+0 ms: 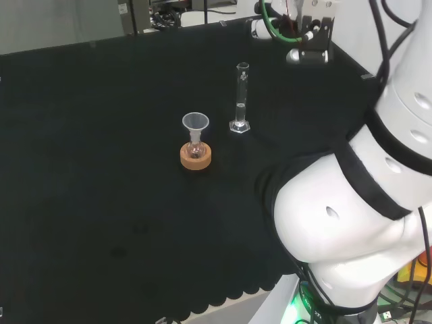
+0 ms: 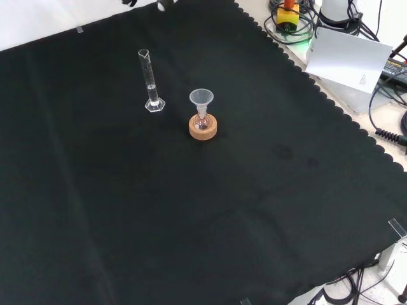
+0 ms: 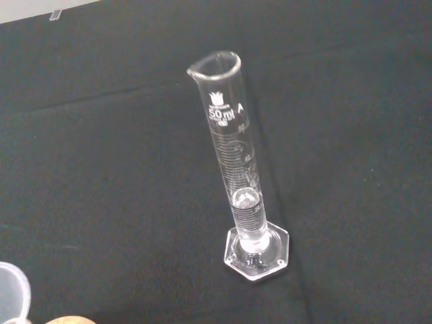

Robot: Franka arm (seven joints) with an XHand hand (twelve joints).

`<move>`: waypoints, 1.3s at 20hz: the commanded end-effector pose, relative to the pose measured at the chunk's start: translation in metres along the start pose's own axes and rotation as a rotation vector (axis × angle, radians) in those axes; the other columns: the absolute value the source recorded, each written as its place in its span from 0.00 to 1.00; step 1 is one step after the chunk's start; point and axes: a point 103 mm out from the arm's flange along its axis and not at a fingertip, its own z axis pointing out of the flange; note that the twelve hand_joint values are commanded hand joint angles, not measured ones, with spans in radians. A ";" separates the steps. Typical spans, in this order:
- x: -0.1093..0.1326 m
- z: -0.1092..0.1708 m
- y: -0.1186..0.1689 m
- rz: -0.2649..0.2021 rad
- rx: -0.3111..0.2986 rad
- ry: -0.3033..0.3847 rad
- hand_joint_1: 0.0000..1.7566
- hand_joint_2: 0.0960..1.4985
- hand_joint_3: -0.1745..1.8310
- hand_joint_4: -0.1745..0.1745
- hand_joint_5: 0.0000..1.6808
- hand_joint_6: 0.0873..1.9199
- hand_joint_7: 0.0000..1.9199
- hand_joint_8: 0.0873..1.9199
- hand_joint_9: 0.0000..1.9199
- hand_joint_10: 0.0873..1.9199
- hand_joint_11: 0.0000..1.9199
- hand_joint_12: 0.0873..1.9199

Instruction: Pick up the graduated cylinder.

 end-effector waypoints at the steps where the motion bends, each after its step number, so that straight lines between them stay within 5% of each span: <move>1: -0.019 0.027 0.028 -0.008 -0.023 0.101 0.15 0.82 0.07 0.41 0.17 0.00 0.06 0.28 0.26 0.13 0.07 0.71; 6: -0.022 0.045 0.038 -0.048 -0.029 0.146 0.15 0.82 0.06 0.40 0.17 0.00 0.05 0.29 0.19 0.29 0.07 0.71; 11: -0.023 0.062 0.044 -0.087 -0.024 0.173 0.16 0.82 0.06 0.40 0.18 0.00 0.06 0.29 0.19 0.31 0.07 0.71; 26: -0.029 0.102 0.051 -0.109 0.000 0.247 0.18 0.80 0.05 0.39 0.20 0.00 0.07 0.30 0.19 0.31 0.07 0.71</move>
